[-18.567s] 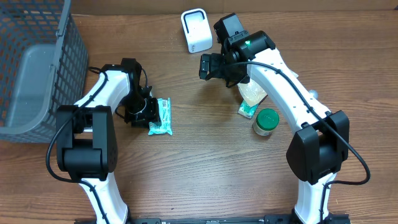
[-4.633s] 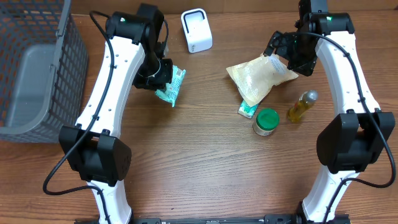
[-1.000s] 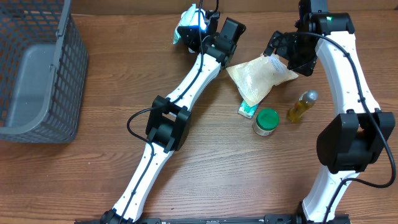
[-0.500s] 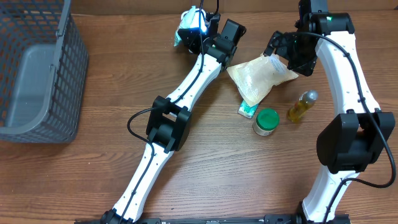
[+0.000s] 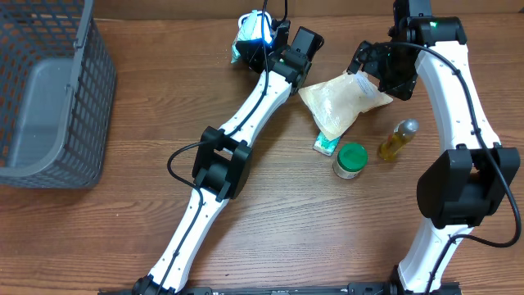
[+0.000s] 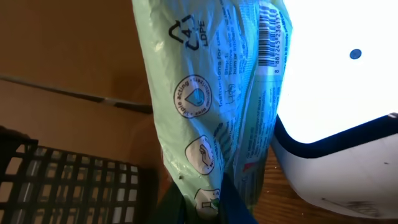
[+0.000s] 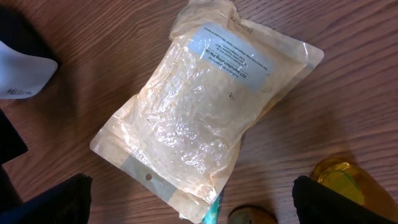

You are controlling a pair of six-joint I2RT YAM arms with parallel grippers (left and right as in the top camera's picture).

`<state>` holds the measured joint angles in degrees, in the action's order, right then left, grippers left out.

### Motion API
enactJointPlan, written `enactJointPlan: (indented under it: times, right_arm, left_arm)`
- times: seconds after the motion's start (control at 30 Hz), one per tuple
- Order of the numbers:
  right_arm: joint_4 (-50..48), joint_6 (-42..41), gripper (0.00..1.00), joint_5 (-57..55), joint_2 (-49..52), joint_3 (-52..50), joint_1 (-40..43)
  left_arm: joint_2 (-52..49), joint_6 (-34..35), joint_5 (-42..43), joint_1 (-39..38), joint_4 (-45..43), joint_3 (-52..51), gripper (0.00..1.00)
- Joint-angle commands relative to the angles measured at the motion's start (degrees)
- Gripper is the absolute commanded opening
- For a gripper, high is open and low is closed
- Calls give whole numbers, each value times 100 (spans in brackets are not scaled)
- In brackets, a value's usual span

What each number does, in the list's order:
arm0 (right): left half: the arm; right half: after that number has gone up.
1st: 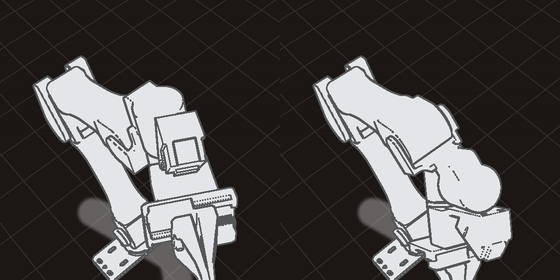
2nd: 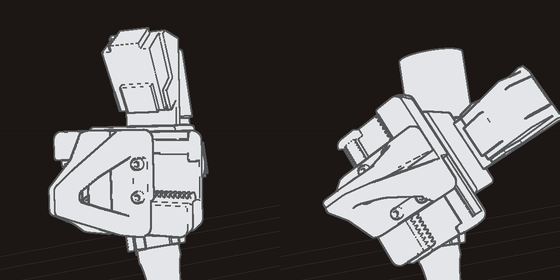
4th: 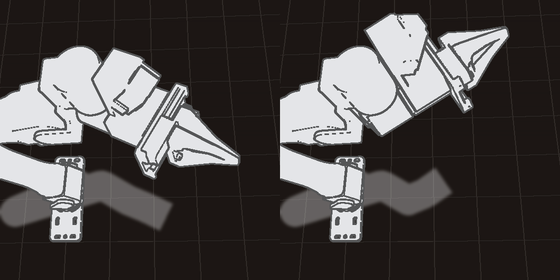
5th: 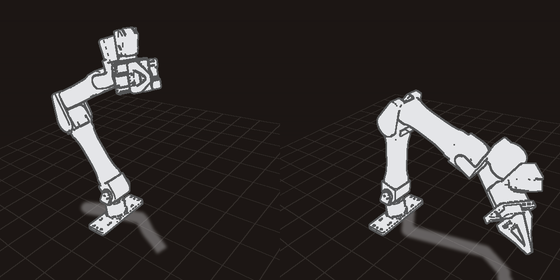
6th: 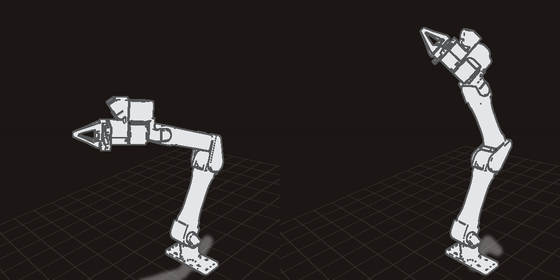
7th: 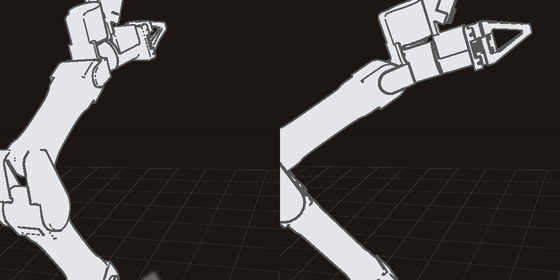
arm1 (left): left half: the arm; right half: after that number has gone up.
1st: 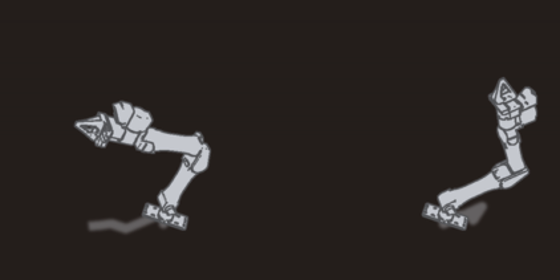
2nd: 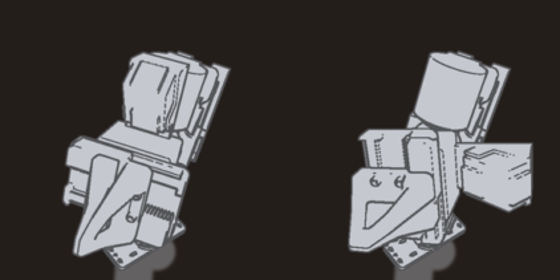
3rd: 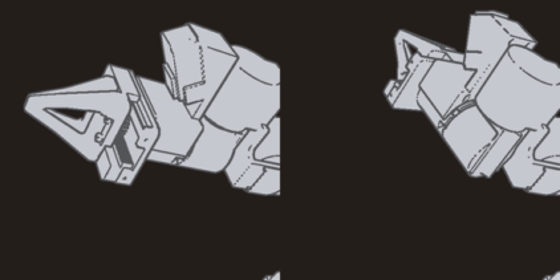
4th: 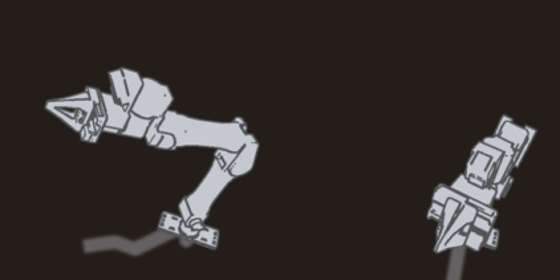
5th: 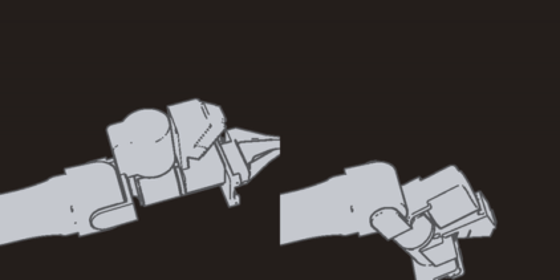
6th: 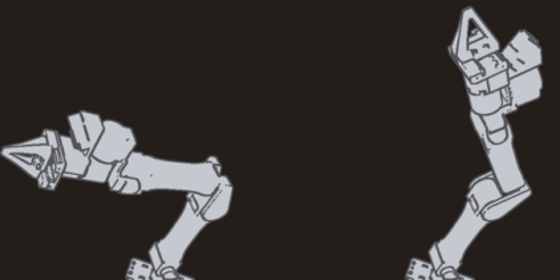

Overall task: Scan the item barcode
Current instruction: 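Carry the wipes pack down and lower it near the jar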

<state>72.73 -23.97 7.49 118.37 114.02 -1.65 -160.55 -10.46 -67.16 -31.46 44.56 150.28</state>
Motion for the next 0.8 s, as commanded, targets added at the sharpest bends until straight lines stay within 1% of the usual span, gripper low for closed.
enactJointPlan:
  times: [0.0,0.13,0.27,0.3,0.47,0.53,0.63,0.73,0.77]
  right_arm:
    - [-20,-4,100,28,-39,157,-20]
    - [-20,-4,100,28,-39,157,-20]
    - [-20,-4,100,28,-39,157,-20]
    - [-20,-4,100,28,-39,157,-20]
    - [-20,-4,100,28,-39,157,-20]
    - [-20,-4,100,28,-39,157,-20]
    - [-20,-4,100,28,-39,157,-20]
    - [-20,-4,100,28,-39,157,-20]
    - [-20,-4,100,28,-39,157,-20]
  left_arm:
    - [597,-37,1045,9,90,96,4]
    - [1231,302,1462,4,431,96,4]
    - [2002,1003,2184,2,1397,96,4]
    - [2164,1204,2426,4,1672,96,4]
    - [2889,2675,4183,37,3442,96,4]
    - [2975,3056,4872,72,4015,96,4]
    - [2929,3156,5884,107,4686,94,5]
    - [2800,3141,6601,105,5184,85,4]
    - [2776,3119,6769,101,5226,76,4]
